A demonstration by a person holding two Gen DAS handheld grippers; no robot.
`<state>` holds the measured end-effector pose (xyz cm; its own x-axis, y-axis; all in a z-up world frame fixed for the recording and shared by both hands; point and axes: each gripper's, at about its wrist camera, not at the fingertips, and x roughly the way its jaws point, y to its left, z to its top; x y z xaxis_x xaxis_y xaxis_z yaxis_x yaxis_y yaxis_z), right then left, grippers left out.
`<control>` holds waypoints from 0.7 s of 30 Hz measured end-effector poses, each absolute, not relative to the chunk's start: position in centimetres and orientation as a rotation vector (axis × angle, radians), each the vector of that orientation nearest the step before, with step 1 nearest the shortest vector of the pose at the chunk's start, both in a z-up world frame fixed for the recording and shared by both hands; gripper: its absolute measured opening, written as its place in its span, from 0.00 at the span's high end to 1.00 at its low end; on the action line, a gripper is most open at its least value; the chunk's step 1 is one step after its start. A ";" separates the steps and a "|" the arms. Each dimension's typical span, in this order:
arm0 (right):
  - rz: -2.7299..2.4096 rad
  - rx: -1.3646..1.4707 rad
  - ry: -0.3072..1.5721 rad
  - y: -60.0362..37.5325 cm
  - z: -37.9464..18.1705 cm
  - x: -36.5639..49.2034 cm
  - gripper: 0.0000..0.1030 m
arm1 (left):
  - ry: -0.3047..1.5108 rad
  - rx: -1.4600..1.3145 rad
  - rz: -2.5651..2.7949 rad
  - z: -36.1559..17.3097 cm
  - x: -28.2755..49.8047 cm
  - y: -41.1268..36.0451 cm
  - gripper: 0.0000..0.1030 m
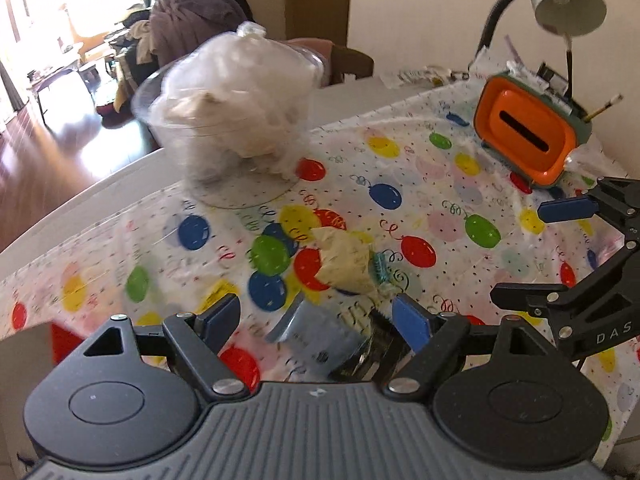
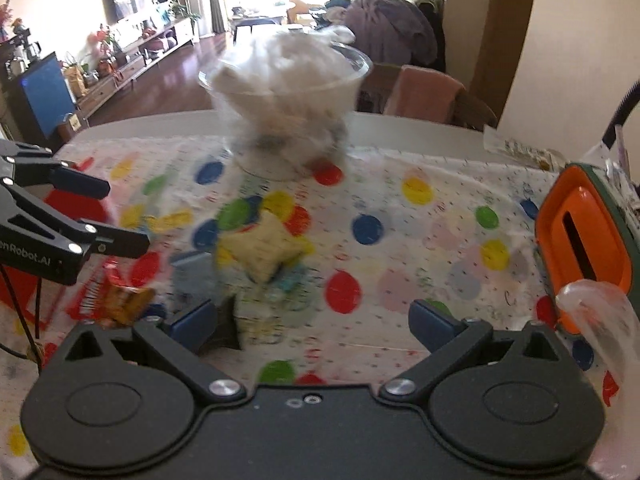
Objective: Organize snacks
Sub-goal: 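Grasp the pale yellow packet with the left gripper while the right grasps the teal candy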
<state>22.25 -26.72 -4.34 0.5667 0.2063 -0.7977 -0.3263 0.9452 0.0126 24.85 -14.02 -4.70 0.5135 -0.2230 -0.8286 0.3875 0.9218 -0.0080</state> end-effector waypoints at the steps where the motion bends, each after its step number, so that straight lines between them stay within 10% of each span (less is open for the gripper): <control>1: 0.313 -0.142 0.925 -27.1 -4.7 22.6 0.01 | 0.969 0.200 -0.368 -4.9 25.2 -14.6 0.19; 21: 0.371 -0.134 1.030 -28.2 -10.3 28.1 0.12 | 1.174 0.290 -0.337 -13.2 34.6 -21.3 0.20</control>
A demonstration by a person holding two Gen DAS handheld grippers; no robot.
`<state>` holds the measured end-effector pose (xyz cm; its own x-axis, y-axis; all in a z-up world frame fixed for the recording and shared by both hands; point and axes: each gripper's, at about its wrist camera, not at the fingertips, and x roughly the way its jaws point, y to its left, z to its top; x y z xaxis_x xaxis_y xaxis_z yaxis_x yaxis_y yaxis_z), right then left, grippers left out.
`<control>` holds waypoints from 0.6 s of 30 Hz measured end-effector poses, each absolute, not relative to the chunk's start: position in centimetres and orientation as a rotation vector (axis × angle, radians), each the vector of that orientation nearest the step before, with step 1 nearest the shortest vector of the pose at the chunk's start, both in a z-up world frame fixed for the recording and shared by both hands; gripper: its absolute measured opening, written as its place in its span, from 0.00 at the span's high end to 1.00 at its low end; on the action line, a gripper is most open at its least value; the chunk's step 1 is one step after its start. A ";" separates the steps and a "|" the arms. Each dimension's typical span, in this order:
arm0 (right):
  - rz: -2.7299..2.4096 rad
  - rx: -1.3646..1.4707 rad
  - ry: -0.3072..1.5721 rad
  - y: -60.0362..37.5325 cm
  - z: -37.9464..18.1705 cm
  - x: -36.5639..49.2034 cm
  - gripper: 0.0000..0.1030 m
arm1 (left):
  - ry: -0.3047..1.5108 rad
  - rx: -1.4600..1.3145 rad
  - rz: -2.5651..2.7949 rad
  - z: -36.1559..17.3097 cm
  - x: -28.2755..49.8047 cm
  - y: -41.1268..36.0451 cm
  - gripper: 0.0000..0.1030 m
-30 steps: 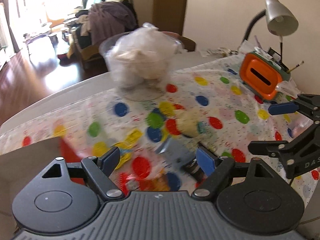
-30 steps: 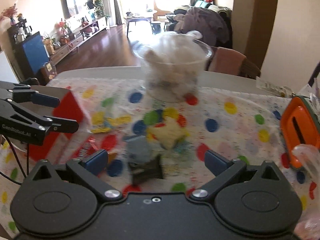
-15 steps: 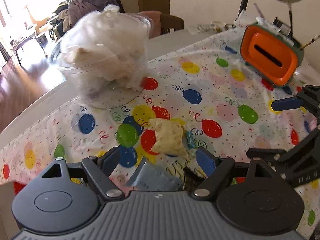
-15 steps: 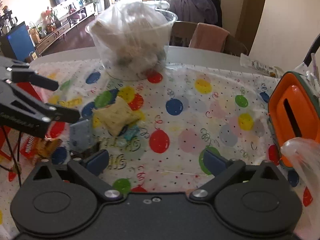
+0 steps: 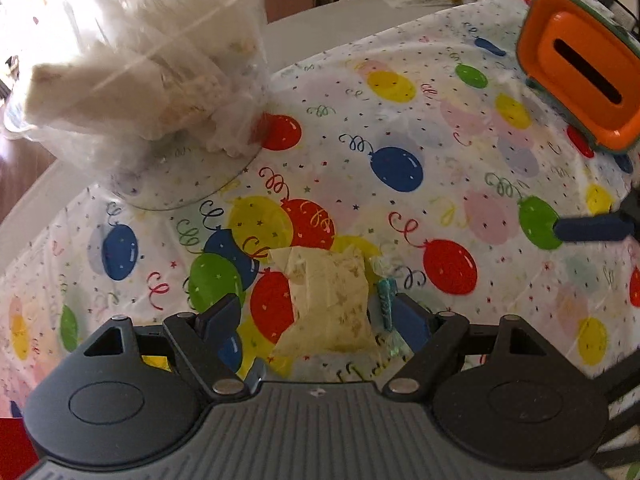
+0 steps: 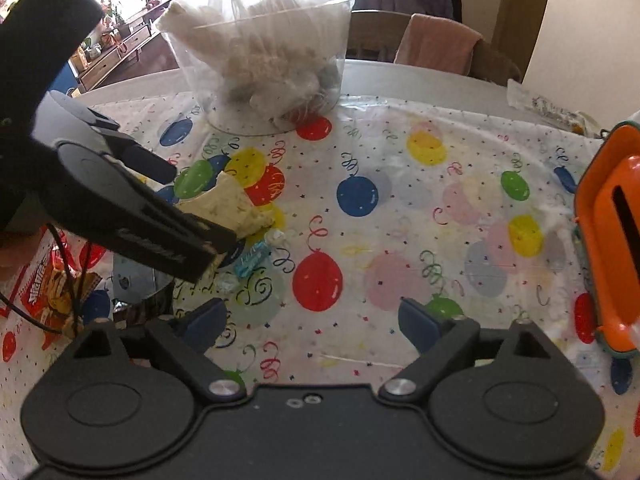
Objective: Organize snacks
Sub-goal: 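Grasp the pale yellow packet with the left gripper while the right grasps the teal candy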
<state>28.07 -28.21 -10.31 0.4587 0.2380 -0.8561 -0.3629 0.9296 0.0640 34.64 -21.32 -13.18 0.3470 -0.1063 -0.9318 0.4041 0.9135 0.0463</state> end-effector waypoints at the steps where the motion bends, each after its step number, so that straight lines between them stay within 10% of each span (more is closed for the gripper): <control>1: 0.378 -0.129 1.035 -28.0 -10.5 28.3 0.13 | 1.183 0.280 -0.335 -13.4 34.9 -21.3 0.22; 18: 0.420 -0.123 1.077 -23.2 -13.2 31.2 0.38 | 1.247 0.151 -0.328 -15.3 36.3 -19.4 0.63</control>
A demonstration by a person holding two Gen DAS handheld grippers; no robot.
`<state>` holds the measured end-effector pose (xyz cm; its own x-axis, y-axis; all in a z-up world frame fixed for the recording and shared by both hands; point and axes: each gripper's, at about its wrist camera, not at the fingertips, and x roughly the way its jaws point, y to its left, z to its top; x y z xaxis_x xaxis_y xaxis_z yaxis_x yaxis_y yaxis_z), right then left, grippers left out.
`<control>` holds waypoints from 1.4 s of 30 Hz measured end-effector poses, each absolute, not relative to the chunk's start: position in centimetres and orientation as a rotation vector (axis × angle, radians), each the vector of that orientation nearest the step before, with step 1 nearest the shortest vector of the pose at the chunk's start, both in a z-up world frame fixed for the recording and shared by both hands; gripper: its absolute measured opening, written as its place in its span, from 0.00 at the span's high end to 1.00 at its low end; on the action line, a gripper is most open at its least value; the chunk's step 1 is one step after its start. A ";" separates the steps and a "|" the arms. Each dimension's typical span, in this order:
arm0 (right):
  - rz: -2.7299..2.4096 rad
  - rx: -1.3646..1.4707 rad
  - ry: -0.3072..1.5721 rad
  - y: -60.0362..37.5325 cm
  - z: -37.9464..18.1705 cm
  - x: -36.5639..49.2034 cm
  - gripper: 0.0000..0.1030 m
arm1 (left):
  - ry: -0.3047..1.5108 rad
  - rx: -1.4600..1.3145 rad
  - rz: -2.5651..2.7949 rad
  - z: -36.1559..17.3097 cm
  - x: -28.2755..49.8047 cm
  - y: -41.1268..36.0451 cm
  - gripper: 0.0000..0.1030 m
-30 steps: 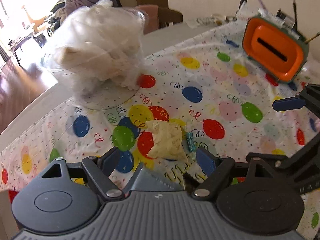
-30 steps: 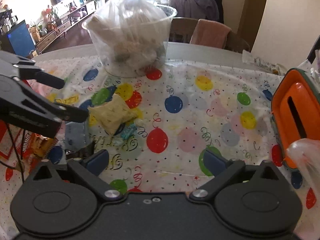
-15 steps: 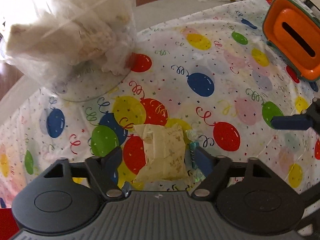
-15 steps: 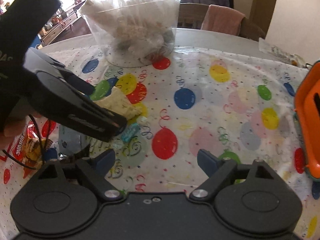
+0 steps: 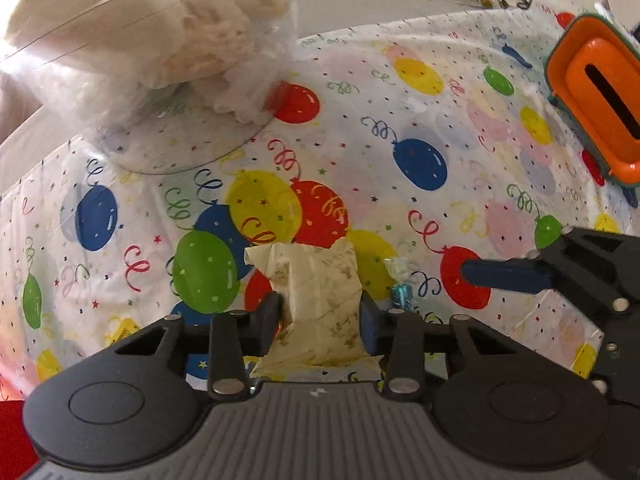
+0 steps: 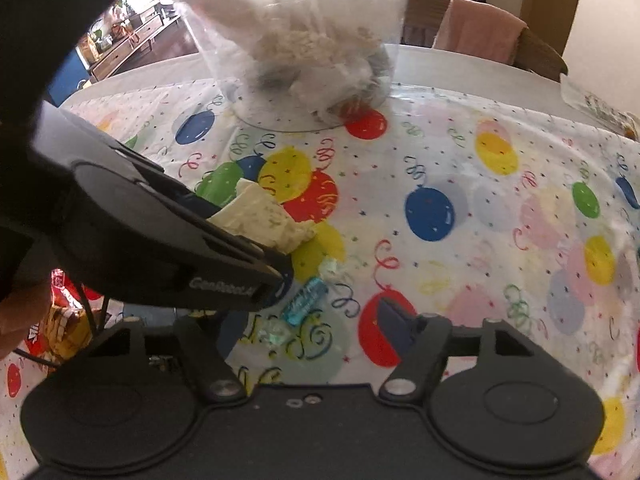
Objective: Organize snacks
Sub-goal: 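Grasp the pale yellow packet with the left gripper while the right grasps the teal candy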
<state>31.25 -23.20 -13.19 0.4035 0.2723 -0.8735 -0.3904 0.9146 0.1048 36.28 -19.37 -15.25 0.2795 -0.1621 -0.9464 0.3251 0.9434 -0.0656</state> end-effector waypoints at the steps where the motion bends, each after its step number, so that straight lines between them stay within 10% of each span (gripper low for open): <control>1: 0.417 -0.124 1.080 -23.0 -13.3 31.3 0.43 | 1.241 0.144 -0.322 -15.2 36.3 -19.1 0.63; 12: 0.376 -0.171 1.077 -22.0 -14.2 31.7 0.90 | 1.179 0.029 -0.262 -13.5 36.0 -15.2 0.65; 42: 0.426 -0.156 0.916 -19.7 -2.7 22.8 0.90 | 1.035 -0.046 -0.275 -2.8 25.7 -9.1 0.65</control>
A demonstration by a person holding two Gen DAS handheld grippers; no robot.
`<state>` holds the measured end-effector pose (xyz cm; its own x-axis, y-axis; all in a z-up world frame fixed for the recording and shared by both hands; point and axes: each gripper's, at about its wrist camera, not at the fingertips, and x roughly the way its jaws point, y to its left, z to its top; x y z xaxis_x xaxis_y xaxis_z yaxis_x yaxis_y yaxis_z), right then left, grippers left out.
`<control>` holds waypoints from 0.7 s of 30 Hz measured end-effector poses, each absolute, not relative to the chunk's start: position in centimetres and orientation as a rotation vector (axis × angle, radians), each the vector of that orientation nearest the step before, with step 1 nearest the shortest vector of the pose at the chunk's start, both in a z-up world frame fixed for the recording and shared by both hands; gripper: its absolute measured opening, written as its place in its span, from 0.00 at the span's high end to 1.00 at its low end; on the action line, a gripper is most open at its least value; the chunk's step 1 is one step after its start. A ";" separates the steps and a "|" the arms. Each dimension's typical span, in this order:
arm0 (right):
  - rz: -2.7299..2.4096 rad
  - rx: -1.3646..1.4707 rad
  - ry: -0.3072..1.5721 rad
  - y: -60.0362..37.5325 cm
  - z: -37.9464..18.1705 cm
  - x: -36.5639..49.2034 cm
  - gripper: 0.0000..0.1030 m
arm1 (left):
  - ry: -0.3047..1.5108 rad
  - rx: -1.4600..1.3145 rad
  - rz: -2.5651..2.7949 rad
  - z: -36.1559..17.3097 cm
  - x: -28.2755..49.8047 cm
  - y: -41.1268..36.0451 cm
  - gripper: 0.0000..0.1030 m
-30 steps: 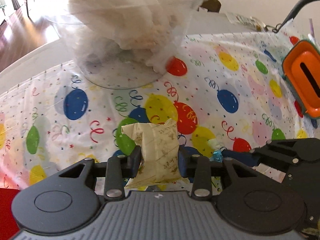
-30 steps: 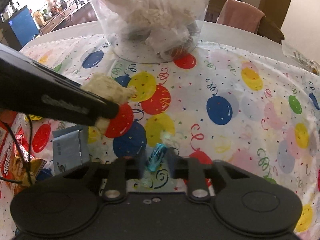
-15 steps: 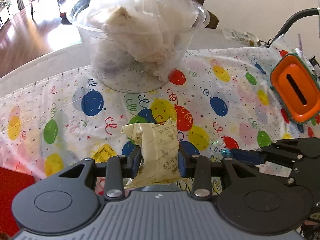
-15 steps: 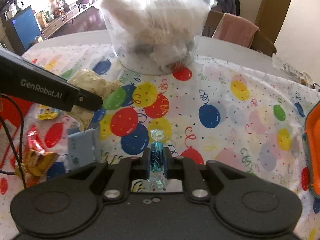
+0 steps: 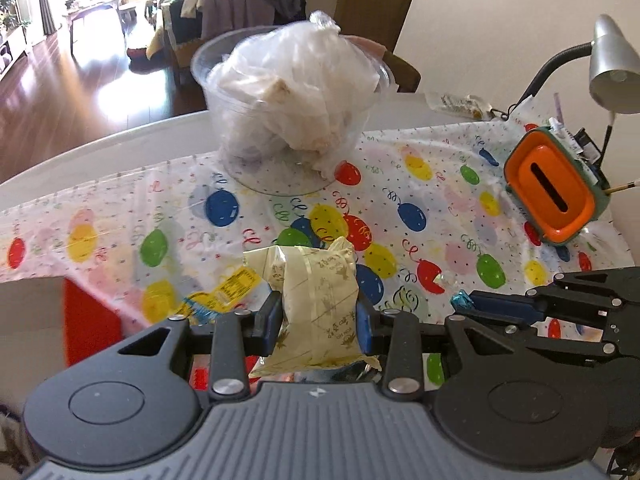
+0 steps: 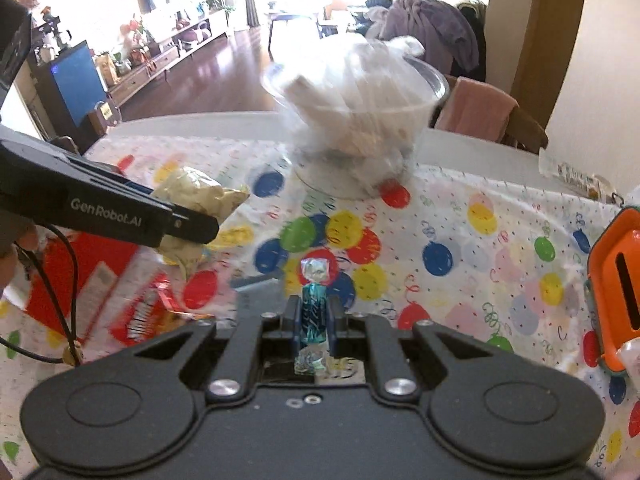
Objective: Organize snacks
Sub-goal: 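Grasp the pale yellow packet with the left gripper while the right grasps the teal candy, then carry the pale packet and teal candy into the red box and release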
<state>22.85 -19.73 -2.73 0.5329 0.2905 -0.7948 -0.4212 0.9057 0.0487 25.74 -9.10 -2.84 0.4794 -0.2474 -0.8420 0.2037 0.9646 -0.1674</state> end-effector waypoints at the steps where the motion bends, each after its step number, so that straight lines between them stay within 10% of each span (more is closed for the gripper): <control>1: 0.430 -0.153 0.909 -19.4 -2.3 22.5 0.90 | 1.032 -0.047 -0.271 -2.5 25.2 -8.6 0.65; 21: 0.597 -0.158 0.830 -5.3 1.8 17.4 0.90 | 0.986 -0.075 -0.140 1.6 16.7 6.6 0.65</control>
<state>17.41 -5.29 1.81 0.5221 0.4360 -0.7330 -0.5561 0.8257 0.0950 16.75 6.65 1.60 0.5440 -0.1520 -0.8252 0.0838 0.9884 -0.1267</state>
